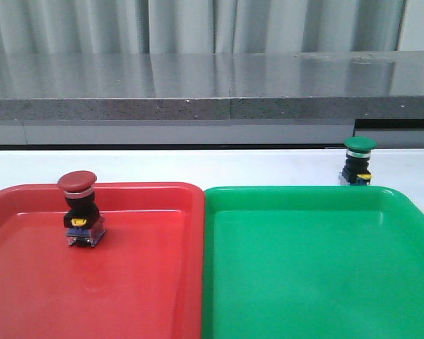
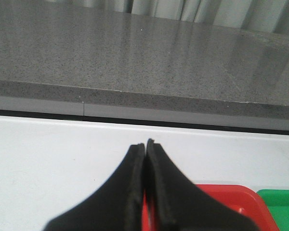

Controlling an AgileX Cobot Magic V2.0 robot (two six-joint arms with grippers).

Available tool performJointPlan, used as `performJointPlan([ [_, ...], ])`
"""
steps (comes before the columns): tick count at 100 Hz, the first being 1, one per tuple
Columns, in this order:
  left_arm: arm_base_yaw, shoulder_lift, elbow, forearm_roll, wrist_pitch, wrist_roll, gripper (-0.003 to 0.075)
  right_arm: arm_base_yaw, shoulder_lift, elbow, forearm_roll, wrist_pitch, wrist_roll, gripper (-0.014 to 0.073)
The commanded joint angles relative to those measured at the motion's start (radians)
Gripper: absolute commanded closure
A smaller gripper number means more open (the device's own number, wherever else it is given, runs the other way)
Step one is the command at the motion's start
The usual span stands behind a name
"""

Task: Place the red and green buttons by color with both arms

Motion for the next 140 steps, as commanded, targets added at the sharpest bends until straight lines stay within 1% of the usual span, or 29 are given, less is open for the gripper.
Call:
performJointPlan([
  [1, 0.0, 0.002, -0.028, 0.001, -0.071, -0.009, 0.074, -0.006, -0.016, -0.014, -0.002, -0.08, -0.007, 0.0651],
  [19, 0.0, -0.006, -0.022, 0.061, -0.074, -0.009, 0.0739, -0.006, -0.016, -0.014, -0.002, -0.08, -0.007, 0.0651],
  [33, 0.006, -0.079, 0.032, 0.067, -0.082, -0.009, 0.0739, -0.006, -0.016, -0.014, -0.002, -0.08, -0.007, 0.0651],
  [60, 0.101, -0.322, 0.226, 0.067, -0.1, -0.007, 0.0739, -0.006, -0.016, -0.014, -0.002, -0.08, -0.007, 0.0651],
  [83, 0.11, -0.501, 0.397, 0.072, -0.205, -0.007, 0.0739, -0.006, -0.016, -0.014, -0.002, -0.08, -0.007, 0.0651],
  [92, 0.11, -0.548, 0.45, 0.072, -0.217, -0.007, 0.074, -0.006, -0.016, -0.014, -0.002, -0.08, -0.007, 0.0651],
  [113, 0.11, -0.572, 0.539, 0.072, -0.252, -0.007, 0.0739, -0.006, -0.016, -0.014, -0.002, -0.08, -0.007, 0.0651],
  [129, 0.108, -0.572, 0.591, 0.072, -0.348, -0.007, 0.0739, -0.006, -0.016, -0.014, -0.002, -0.08, -0.007, 0.0651],
  [140, 0.108, -0.572, 0.591, 0.074, -0.343, -0.007, 0.0739, -0.006, -0.016, -0.014, -0.002, -0.08, -0.007, 0.0651],
])
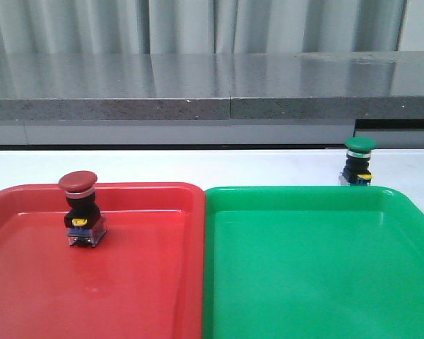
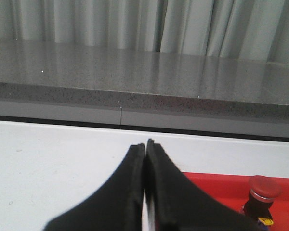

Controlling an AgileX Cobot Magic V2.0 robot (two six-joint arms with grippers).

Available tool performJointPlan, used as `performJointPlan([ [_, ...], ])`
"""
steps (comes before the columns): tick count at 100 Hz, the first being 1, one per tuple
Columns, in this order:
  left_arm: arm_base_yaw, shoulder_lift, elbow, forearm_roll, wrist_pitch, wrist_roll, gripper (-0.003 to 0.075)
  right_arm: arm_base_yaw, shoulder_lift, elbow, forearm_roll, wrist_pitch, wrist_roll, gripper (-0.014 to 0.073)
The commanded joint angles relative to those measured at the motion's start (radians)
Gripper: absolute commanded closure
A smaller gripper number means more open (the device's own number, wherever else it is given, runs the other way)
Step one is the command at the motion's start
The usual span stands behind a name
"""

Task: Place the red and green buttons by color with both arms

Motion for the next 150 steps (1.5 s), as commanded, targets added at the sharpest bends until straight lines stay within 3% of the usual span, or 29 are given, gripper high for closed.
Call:
performJointPlan([
  [1, 0.001, -0.03, 0.043, 0.002, -0.097, -0.007, 0.074, -0.006, -0.016, -0.014, -0.002, -0.08, -0.007, 0.0651],
  [130, 0.001, -0.03, 0.043, 0.002, -0.095, -0.007, 0.0739, -0.006, -0.016, -0.016, -0.002, -0.125, -0.007, 0.0651],
  [150, 0.001, -0.03, 0.043, 0.002, -0.095, -0.007, 0.0739, -0.006, -0.014, -0.102, -0.002, -0.108, -0.007, 0.0651],
])
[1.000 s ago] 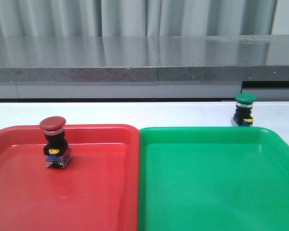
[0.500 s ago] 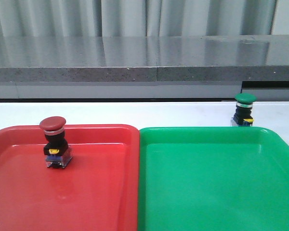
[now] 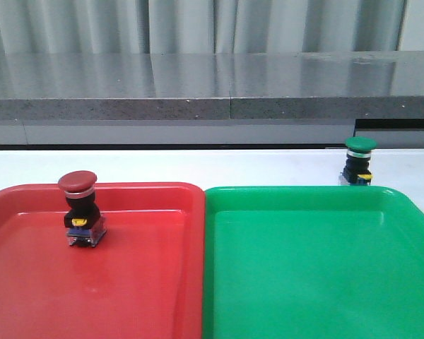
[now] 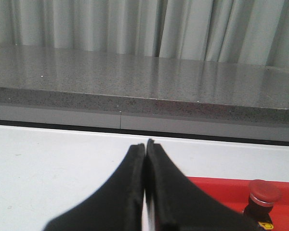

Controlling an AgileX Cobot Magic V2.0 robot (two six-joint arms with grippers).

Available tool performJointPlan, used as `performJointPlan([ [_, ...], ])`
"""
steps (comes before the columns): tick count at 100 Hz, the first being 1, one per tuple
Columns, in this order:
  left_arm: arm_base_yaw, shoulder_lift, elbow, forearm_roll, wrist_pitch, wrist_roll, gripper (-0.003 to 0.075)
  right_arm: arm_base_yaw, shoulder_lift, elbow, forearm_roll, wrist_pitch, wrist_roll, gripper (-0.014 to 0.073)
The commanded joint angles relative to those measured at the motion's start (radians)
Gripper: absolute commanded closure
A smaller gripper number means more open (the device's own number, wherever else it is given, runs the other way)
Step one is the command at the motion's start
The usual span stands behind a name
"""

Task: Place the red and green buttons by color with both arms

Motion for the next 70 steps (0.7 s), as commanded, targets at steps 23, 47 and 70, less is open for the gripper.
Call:
performJointPlan([
  [23, 0.001, -0.03, 0.043, 0.002, -0.085, -0.007, 0.0739, -0.006, 0.09, -0.32, -0.002, 0.214, -0.007, 0.0651],
  [47, 0.001, -0.03, 0.043, 0.002, -0.085, -0.007, 0.0739, -0.006, 0.341, -0.602, -0.002, 0.503, -0.007, 0.0651],
  [70, 0.001, -0.03, 0.043, 0.002, -0.085, -0.007, 0.0739, -0.006, 0.583, -0.757, 0.019, 0.711, -0.007, 0.0651],
])
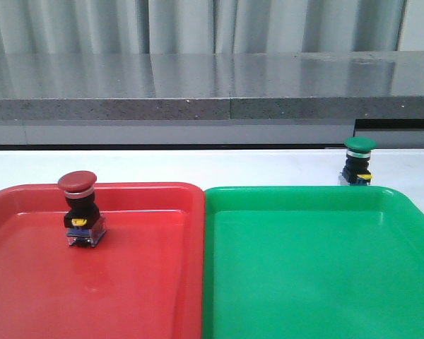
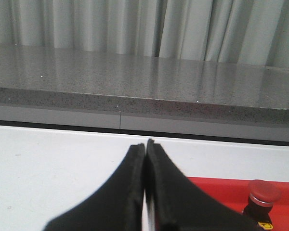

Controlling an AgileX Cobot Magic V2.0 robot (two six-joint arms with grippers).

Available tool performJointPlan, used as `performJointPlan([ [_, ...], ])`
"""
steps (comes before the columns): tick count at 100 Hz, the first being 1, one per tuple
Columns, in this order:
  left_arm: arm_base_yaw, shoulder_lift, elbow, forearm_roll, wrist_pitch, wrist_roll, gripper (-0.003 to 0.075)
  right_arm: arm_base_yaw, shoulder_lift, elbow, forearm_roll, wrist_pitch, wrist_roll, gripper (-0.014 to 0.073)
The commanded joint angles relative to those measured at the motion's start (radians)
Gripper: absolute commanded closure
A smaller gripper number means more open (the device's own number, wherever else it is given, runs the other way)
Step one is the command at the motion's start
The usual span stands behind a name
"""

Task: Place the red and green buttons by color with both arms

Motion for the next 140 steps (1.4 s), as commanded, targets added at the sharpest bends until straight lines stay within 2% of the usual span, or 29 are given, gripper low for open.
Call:
performJointPlan([
  [1, 0.001, -0.03, 0.043, 0.002, -0.085, -0.007, 0.0739, -0.006, 0.087, -0.066, 0.018, 0.003, -0.007, 0.0651],
  [25, 0.001, -0.03, 0.043, 0.002, -0.085, -0.007, 0.0739, -0.006, 0.196, -0.067, 0.046, 0.0, -0.007, 0.0646],
  [34, 0.001, -0.03, 0.043, 0.002, -0.085, -0.007, 0.0739, -0.006, 0.21, -0.067, 0.046, 0.001, -0.007, 0.0593],
  [43, 0.001, -0.03, 0.043, 0.002, -0.085, -0.007, 0.074, -0.006, 0.213, -0.067, 0.046, 0.004, -0.007, 0.0467],
  [44, 0.001, -0.03, 0.043, 0.002, -0.085, -0.007, 0.0739, -0.006, 0.213, -0.067, 0.046, 0.004, -0.007, 0.0425],
  [47, 0.001, -0.03, 0.043, 0.002, -0.085, -0.007, 0.0739, -0.006, 0.213, -0.067, 0.046, 0.004, -0.007, 0.0379],
  [58, 0.001, -0.03, 0.043, 0.002, -0.085, -0.007, 0.0739, -0.006, 0.213, -0.067, 0.047, -0.001, -0.007, 0.011],
  [63, 0.001, -0.03, 0.043, 0.002, -0.085, -0.007, 0.0739, -0.006, 0.213, -0.067, 0.047, -0.016, -0.007, 0.0027],
  [70, 0.001, -0.03, 0.043, 0.002, -0.085, -0.007, 0.0739, -0.006, 0.213, -0.067, 0.047, -0.045, -0.007, -0.0036],
  [93, 0.001, -0.03, 0.043, 0.002, -0.085, -0.007, 0.074, -0.006, 0.254, -0.09, 0.065, -0.145, -0.007, -0.0041],
  [140, 0.001, -0.03, 0.043, 0.002, -0.085, -0.007, 0.0739, 0.001, 0.759, -0.39, 0.091, -0.178, -0.007, -0.0041],
])
